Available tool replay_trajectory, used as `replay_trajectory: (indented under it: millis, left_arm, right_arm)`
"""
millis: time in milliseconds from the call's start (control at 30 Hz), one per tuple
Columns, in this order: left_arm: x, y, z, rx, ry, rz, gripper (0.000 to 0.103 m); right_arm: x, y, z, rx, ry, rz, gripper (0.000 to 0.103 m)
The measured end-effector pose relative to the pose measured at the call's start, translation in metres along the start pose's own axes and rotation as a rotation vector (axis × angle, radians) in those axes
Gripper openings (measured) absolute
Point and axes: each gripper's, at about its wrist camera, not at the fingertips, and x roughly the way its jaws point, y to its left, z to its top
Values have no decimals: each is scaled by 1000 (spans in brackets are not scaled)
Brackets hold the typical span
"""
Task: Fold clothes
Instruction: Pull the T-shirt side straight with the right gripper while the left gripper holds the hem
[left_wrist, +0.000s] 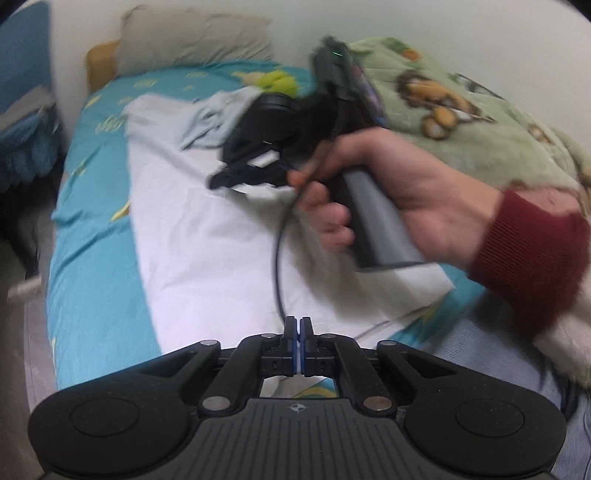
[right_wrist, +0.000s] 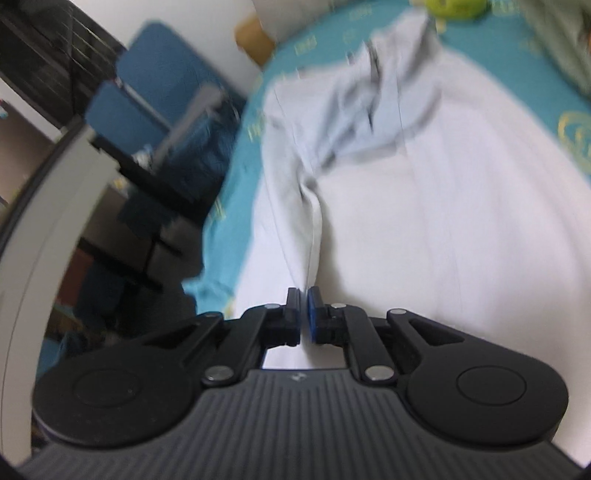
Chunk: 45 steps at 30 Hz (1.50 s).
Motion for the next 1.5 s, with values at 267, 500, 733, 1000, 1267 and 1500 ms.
replay_trajectory:
  millis: [267,500,733,1000,1267,1500]
  left_arm:
    - [-2,77,3,-425,-30,72,72]
    - [22,115,1,-646,63,56,78]
    - [41,102,-10,-635,173,-15,76]
    - [45,98,-14,-635,231,-81,62]
    - [45,86,-14,-582,245,-40,8]
    - [9,105,-13,-713,9,-113,6]
  right_arm:
    - [-85,-11,-15,30,-75,-43,90]
    - [-154,-84,-47,309,-69,-366,91]
    - [-133,-96,-52,388,-19,-424,92]
    - [-115,-85,-66,364,89,-487,92]
    - [-112,-63,-85,237,130,-511,40]
    - [-141,-59,-79,244,33,-324,8]
